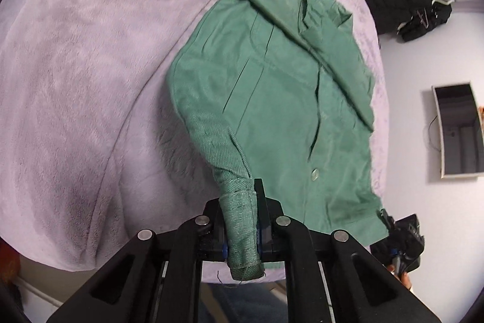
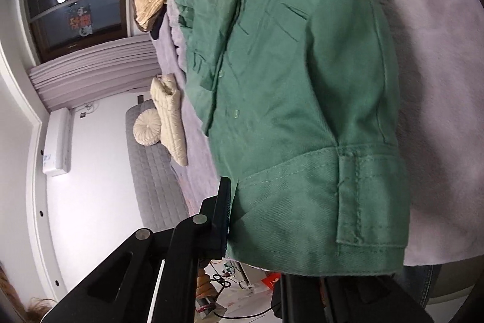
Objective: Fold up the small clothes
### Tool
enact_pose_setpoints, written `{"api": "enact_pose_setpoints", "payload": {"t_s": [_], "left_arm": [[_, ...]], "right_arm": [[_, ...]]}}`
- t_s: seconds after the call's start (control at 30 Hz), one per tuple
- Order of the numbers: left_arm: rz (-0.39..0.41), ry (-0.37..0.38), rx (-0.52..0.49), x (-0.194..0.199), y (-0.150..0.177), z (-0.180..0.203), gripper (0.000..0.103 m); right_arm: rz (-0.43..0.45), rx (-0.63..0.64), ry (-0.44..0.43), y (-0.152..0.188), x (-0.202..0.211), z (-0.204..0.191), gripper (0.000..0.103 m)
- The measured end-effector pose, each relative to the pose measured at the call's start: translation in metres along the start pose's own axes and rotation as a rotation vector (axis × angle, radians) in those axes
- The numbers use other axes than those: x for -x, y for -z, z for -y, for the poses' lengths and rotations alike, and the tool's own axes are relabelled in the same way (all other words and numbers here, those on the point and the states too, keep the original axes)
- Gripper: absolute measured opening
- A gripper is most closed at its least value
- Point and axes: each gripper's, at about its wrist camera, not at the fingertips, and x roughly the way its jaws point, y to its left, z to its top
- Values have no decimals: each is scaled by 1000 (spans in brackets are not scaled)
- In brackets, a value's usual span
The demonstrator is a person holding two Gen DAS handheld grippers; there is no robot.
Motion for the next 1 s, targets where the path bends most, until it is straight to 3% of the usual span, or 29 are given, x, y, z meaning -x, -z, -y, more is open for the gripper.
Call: {"api": "enact_pose_setpoints", "payload": {"t_s": [0.27,0.43,0.63,0.83,1.0], "left_arm": [[130,87,-13,26,-68,48,13],[203,96,-76,28,-136,92,13],[257,70,-100,-1,-223,132,13],[285,-32,-90,-56,-301,151,13],[271,-192,-87,-115,-337,150,13]], "right_arm": [[4,107,-95,-59,-21,-76,12],[21,171,-132,-121,-39,-121,12],[31,212,-101,-214,-77,-159,12],[22,197,9,-305,-125,-149,12],[3,124,103,-360,-164,-110,16]]}}
